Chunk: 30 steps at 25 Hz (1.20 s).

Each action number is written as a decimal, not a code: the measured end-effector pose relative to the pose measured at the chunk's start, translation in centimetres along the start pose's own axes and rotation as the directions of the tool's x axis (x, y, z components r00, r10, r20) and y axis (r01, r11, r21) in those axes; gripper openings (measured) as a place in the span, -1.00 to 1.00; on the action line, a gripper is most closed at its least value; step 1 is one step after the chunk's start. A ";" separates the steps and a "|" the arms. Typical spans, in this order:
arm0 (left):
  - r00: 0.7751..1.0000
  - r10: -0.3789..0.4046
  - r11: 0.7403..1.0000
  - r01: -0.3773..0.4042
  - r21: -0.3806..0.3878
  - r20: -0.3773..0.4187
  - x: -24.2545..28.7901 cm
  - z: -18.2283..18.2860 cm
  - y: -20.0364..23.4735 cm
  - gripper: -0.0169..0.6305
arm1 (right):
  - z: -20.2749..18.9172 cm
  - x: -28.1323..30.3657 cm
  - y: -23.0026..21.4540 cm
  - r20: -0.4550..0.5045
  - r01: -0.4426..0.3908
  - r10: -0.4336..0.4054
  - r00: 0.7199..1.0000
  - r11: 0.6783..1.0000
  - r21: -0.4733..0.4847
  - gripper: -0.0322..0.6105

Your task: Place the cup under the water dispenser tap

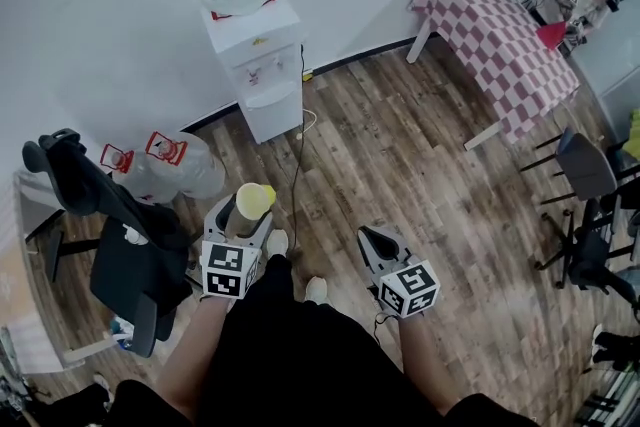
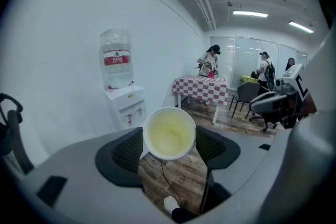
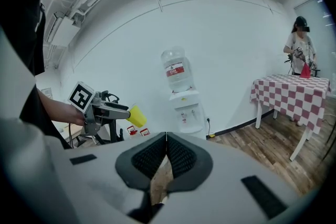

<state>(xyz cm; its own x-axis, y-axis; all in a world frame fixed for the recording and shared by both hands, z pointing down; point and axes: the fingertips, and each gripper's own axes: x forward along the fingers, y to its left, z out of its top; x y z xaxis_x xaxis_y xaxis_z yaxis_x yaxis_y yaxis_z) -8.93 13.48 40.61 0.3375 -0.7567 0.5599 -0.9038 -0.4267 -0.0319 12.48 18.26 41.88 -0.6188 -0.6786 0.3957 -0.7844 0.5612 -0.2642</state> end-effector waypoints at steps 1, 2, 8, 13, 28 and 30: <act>1.000 -0.007 1.000 0.007 -0.001 0.004 0.6 0.4 0.4 0.05 | 0.3 0.6 -0.1 -0.004 0.001 -0.001 1.000 1.000 -0.003 -0.83; 1.000 -0.013 1.000 0.013 -0.002 0.007 1.2 0.8 0.8 0.05 | 0.6 1.3 -0.1 -0.007 0.001 -0.001 1.000 1.000 -0.008 -0.83; 0.999 -0.044 0.999 0.044 0.001 0.025 4.7 3.2 4.6 0.05 | 3.9 5.5 -0.8 -0.002 0.023 -0.023 1.000 0.999 -0.023 -0.83; 0.997 -0.075 0.997 0.075 0.000 0.029 7.4 4.7 7.7 0.05 | 6.8 9.1 -1.4 0.005 0.049 -0.049 0.999 0.998 -0.035 -0.83; 0.990 -0.142 0.987 0.141 -0.079 -0.007 12.6 3.1 16.3 0.05 | 8.6 18.8 0.8 -0.078 0.043 -0.046 0.996 0.998 -0.037 -0.83; 0.990 -0.140 0.987 0.138 -0.086 -0.027 13.7 2.4 16.6 0.05 | 8.8 19.6 0.7 -0.090 0.028 -0.031 0.995 0.999 -0.039 -0.83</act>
<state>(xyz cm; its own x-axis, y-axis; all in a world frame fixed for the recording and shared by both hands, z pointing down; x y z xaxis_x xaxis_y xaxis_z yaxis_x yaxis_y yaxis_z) -18.67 -5.15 45.72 0.4538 -0.6755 0.5812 -0.8681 -0.4825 0.1170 -0.54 1.15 41.68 -0.5876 -0.6502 0.4816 -0.7990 0.5601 -0.2186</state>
